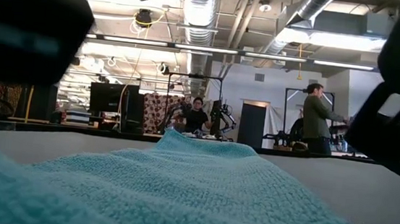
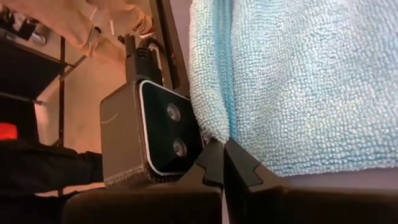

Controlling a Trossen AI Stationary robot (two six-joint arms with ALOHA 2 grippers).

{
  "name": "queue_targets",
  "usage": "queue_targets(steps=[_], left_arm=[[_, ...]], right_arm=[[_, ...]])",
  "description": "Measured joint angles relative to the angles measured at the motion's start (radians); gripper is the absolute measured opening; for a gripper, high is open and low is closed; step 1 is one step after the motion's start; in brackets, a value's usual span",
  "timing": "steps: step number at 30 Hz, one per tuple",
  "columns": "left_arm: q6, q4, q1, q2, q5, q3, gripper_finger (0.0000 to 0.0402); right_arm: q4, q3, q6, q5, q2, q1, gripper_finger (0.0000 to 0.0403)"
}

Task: Roll towel
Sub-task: Roll the blue towel

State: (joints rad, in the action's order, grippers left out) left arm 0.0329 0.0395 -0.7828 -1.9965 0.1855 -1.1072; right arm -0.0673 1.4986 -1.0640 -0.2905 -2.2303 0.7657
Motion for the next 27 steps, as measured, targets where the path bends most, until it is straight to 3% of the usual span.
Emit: queue_targets(steps=[7, 12, 18, 27], left_arm=[[0.307, 0.007, 0.075, -0.001, -0.378, 0.0, 0.0001], [0.453, 0.027, 0.121, -0.003, -0.573, 0.0, 0.0], [0.604, 0.025, 0.173, -0.003, -0.682, 0.001, 0.0], [0.843, 0.014, 0.224, -0.003, -0.712, 0.001, 0.0001]], right_arm=[[0.0, 0.0, -0.116, -0.018, -0.001, 0.019, 0.0016], [0.003, -0.001, -0.181, -0.019, -0.001, 0.024, 0.0016], [0.021, -0.002, -0.266, -0.011, -0.002, 0.023, 0.0016], [0.03, -0.003, -0.502, 0.059, -0.002, 0.023, 0.0016]])
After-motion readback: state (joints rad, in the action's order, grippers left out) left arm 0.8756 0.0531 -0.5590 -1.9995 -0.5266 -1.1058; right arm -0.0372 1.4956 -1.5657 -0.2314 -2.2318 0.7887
